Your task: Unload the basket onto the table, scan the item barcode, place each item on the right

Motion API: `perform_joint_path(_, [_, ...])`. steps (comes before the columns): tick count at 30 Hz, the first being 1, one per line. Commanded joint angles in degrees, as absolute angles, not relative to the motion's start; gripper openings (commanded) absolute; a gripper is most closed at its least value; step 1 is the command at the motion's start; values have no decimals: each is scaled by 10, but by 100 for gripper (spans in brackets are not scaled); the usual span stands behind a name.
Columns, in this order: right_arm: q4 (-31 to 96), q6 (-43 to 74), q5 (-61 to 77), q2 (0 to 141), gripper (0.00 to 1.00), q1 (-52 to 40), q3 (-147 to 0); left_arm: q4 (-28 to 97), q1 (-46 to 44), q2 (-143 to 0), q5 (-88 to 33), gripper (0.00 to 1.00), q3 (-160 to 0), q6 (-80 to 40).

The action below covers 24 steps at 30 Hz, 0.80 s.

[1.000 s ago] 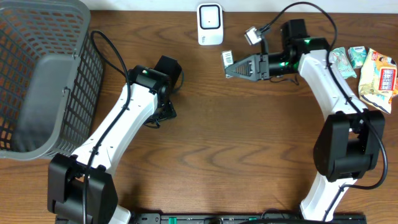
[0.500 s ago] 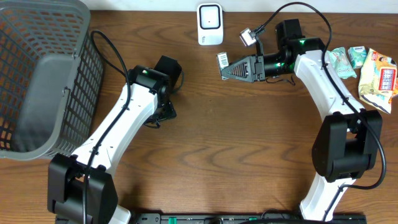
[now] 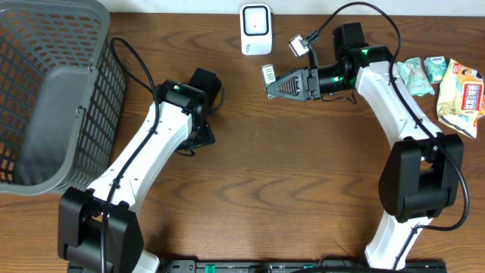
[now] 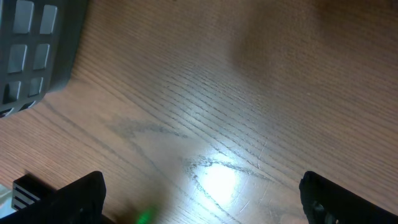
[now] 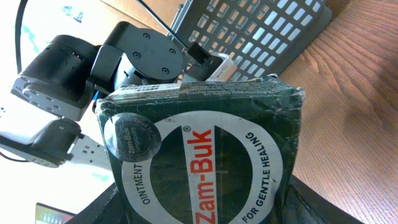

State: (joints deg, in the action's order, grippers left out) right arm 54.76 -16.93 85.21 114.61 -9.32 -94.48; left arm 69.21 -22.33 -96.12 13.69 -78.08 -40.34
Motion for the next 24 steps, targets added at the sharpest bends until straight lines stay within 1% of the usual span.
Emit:
perform_joint_path(1, [546, -165, 865, 1138, 48, -99, -944, 696, -222, -958, 146, 98, -778, -408])
perform_joint_path(24, [547, -163, 839, 1138, 47, -107, -944, 696, -222, -958, 146, 97, -778, -408])
